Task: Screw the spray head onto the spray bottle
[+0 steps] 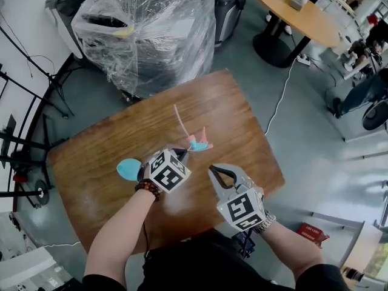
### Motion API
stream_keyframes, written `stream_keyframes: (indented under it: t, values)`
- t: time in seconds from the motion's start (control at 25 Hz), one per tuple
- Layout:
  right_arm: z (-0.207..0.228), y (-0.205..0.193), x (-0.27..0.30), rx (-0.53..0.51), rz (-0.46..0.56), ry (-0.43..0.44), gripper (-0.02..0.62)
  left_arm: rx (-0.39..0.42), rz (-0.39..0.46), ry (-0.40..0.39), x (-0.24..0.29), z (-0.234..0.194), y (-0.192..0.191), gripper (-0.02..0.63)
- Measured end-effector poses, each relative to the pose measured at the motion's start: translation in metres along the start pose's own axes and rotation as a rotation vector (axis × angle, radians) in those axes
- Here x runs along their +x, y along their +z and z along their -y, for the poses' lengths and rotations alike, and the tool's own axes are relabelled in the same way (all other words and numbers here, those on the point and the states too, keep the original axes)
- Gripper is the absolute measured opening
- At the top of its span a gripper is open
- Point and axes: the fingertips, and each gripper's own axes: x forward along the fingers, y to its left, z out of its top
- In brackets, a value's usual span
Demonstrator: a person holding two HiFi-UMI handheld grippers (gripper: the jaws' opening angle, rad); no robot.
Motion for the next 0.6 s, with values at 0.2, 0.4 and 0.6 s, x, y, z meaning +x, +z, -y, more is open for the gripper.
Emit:
stream_keyframes:
  t: [0.2, 0.4, 0.6]
  values:
    - [-0.013, 0.01, -0.006, -0.302, -0.05, -0.051, 0.132, -0.052, 0.047, -0.081, -0.028, 0.027, 0.009, 0.015]
    - [-0.033, 0.024, -0.009, -0.751, -0.108, -0.136, 0.2, -0.105, 0.095, -0.159, -0.062, 0.049, 0.015, 0.015]
    - [-0.056, 0.025, -0.004, -1.106, -0.186, -0.178, 0.245, -0.119, 0.119, -0.209, -0.094, 0.067, 0.014, 0.015]
